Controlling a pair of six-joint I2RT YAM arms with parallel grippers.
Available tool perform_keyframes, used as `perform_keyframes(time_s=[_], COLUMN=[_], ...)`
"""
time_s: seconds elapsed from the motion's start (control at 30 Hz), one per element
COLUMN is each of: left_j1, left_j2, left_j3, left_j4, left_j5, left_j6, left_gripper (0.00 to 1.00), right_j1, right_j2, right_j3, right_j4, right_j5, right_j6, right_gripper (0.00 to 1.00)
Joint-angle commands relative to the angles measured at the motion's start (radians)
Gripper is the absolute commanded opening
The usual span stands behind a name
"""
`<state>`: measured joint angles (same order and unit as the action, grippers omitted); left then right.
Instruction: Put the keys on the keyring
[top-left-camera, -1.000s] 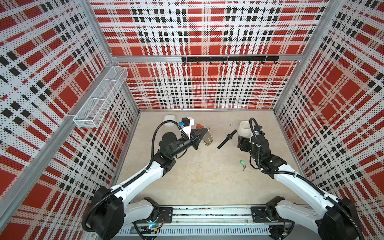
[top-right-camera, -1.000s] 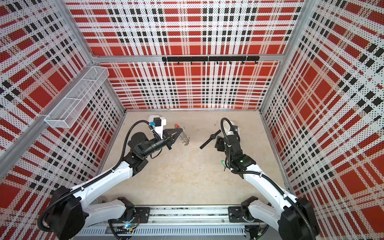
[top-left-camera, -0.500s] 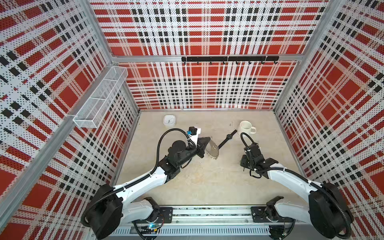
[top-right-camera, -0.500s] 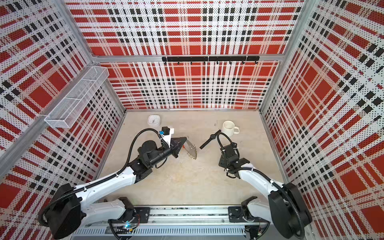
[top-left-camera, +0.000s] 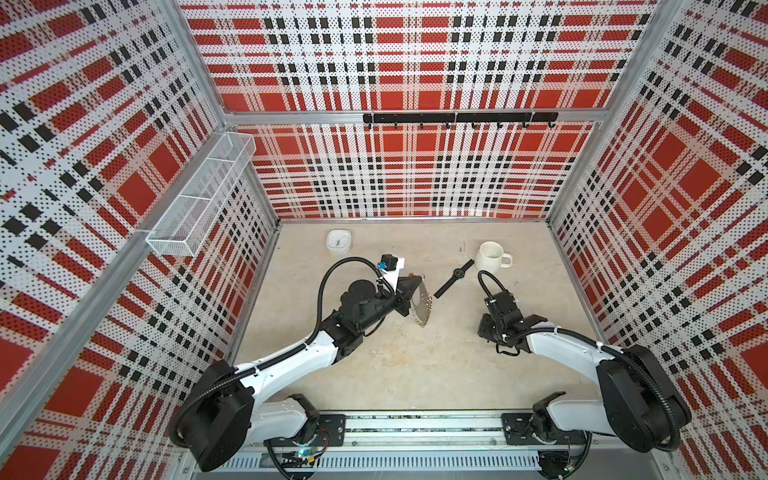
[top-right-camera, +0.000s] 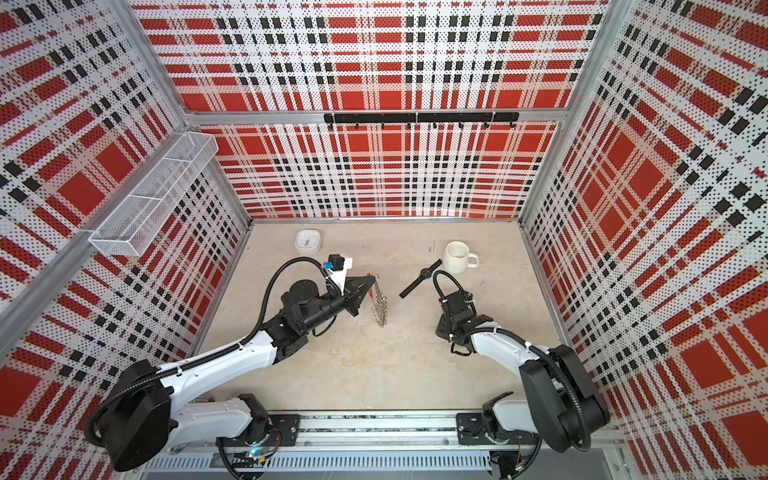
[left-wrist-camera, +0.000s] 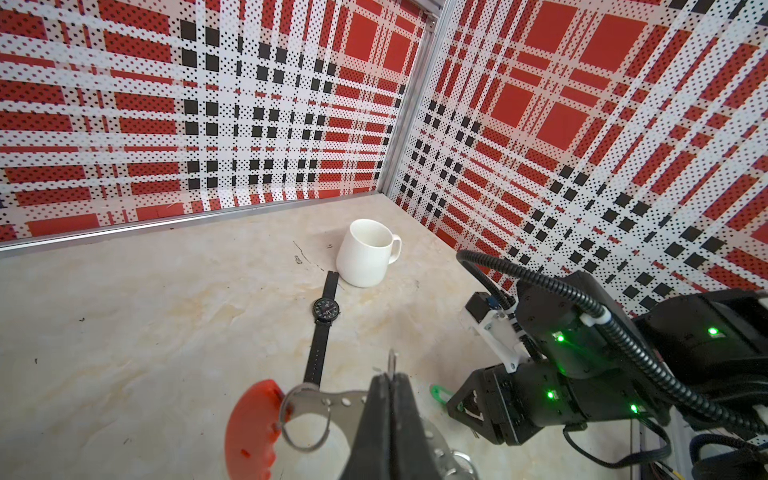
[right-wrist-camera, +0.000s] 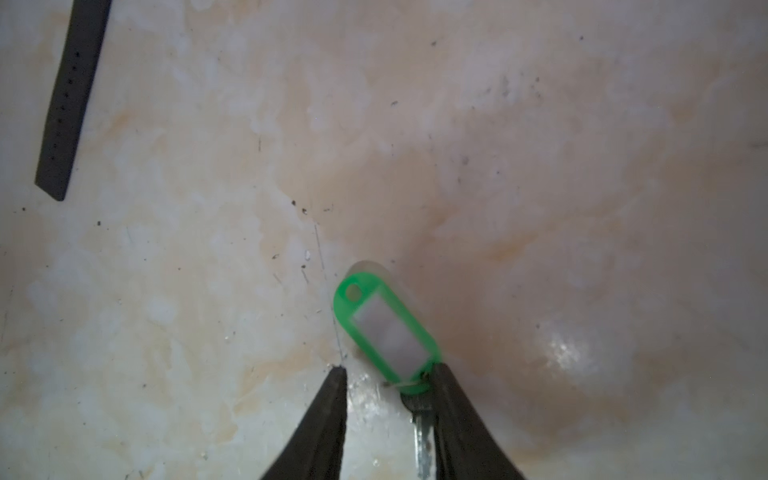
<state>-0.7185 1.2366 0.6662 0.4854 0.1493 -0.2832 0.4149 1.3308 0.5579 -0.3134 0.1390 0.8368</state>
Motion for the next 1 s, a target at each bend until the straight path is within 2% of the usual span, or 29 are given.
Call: perform_keyframes(time_s=[0.0,0.1,0.23,0.37,0.57,0.67,0.73,0.87,0.97], left_j1=[0.010,0.011,0.013,0.014,0.014,0.013,0.013,0.013,0.011], left_j2=[0.003,0.007,0.008,0.005,0.006,0.008,0.008,0.008,0.009], left_j3=[0.024,0.025,0.027,0.022,0.019,0.021,0.022,0.022,0.019], left_j4=[0.049,0.049,0.048,0.048,0.049,0.049,0.049,0.048,0.048], left_j5=[0.019,0.022,0.027,0.026,0.024,0.029,0.029,0.029,0.030], left_j6=[0.009,0.007,0.004,-0.001,-0.008,-0.011,-0.012,-0.011,-0.010], left_gripper=[0.00,0.00,0.00,0.00,0.00,0.00,0.00,0.00,0.00], right_j1=[-0.007,-0.013,-0.016,-0.014,0.005,0.009,0.013,0.019,0.019], right_j2=[0.020,0.039,0.061,0.064,0.038,0.062,0.076,0.038,-0.002], right_j3=[-0.003,0.005,0.023,0.056,0.094,0.118,0.140,0.122,0.089], right_j4=[0.026,0.035,0.043,0.043,0.105,0.106,0.072,0.024,-0.016], right_j5=[0.026,0.030,0.042,0.047,-0.011,-0.038,-0.011,0.062,0.088], right_j6=[0.018,0.012,-0.011,-0.076,-0.233,-0.276,-0.307,-0.275,-0.244], right_gripper=[0.37,0.36,0.28,0.13,0.00,0.00,0.00,0.23,0.30])
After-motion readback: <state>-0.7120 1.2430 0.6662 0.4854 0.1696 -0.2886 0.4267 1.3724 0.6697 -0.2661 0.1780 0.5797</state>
